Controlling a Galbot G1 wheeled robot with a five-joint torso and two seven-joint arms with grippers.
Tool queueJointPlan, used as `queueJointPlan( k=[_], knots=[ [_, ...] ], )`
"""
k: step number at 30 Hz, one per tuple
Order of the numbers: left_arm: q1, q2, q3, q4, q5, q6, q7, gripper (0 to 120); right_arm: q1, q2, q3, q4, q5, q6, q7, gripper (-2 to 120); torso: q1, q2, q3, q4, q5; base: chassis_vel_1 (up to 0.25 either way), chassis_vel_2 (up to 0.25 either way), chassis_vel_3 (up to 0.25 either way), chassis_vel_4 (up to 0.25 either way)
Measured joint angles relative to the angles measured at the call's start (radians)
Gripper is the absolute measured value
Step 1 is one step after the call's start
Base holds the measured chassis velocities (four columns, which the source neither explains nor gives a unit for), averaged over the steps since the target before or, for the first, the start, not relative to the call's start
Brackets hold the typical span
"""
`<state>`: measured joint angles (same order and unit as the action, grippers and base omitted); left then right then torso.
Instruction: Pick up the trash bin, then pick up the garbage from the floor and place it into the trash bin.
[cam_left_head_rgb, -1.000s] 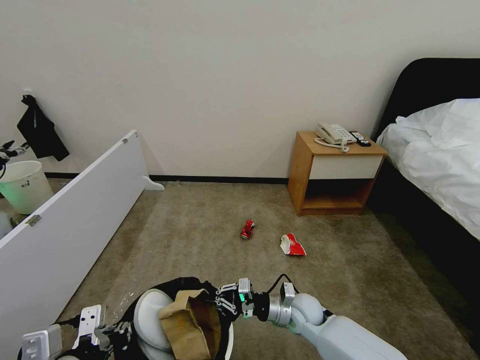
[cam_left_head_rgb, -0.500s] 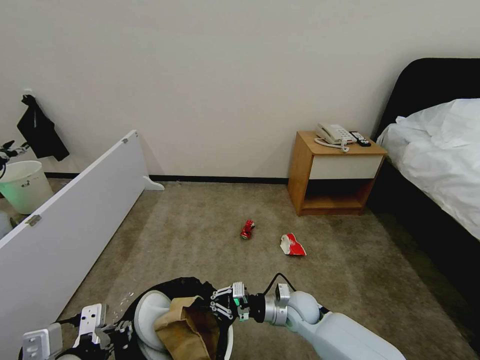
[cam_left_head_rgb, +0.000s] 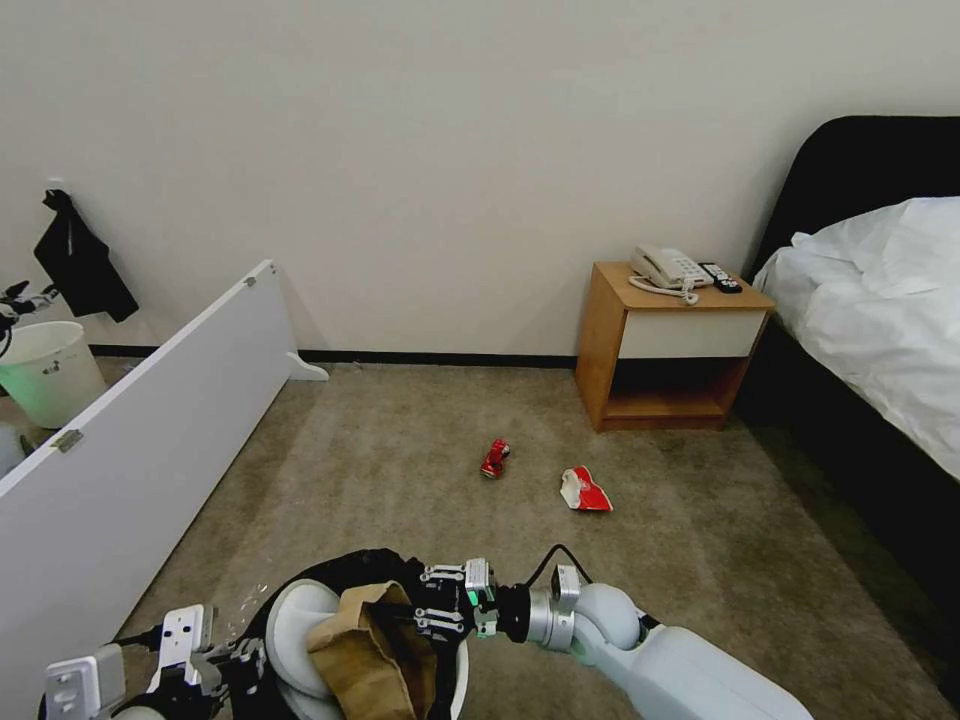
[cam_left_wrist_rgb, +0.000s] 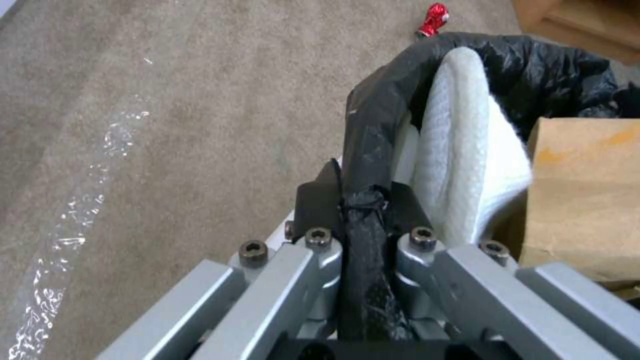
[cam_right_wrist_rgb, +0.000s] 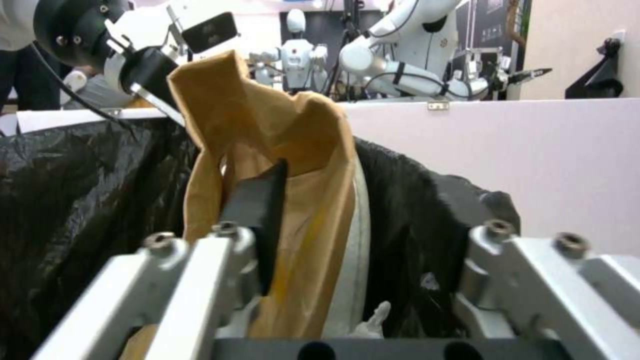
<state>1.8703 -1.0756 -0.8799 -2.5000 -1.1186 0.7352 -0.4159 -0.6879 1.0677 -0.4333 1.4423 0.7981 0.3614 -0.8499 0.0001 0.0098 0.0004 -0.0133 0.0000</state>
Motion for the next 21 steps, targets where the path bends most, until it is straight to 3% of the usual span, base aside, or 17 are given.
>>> queueJointPlan(
  k=[6,9,13,21],
  knots=[
    [0.002,-0.001,0.0,0.0,0.0,0.0,0.0,4,0.0,-0.013,0.008,0.014,0.015,-0.002,0.003,67,0.0,0.0,0.0,0.0001,0.0,0.0,0.0,0.0,0.0],
    [0.003,-0.002,0.0,0.0,0.001,0.0,0.0,4,-0.003,-0.033,0.011,0.031,0.023,-0.003,0.005,84,0.0,0.0,0.0,0.0,0.0,0.0,0.0,0.0,0.0],
    [0.004,-0.002,0.0,0.0,0.001,0.0,0.0,4,-0.01,-0.049,0.018,0.044,0.027,-0.004,0.005,96,0.0,0.0,0.0,0.0001,0.0001,0.0,0.0,0.0,0.0],
    [0.005,-0.005,0.001,0.0,0.004,0.0,0.0,4,-0.044,-0.097,0.058,0.086,0.038,-0.004,0.005,100,0.0,0.0,0.0,0.0,0.0,0.0,0.0,0.0,0.0]
  ],
)
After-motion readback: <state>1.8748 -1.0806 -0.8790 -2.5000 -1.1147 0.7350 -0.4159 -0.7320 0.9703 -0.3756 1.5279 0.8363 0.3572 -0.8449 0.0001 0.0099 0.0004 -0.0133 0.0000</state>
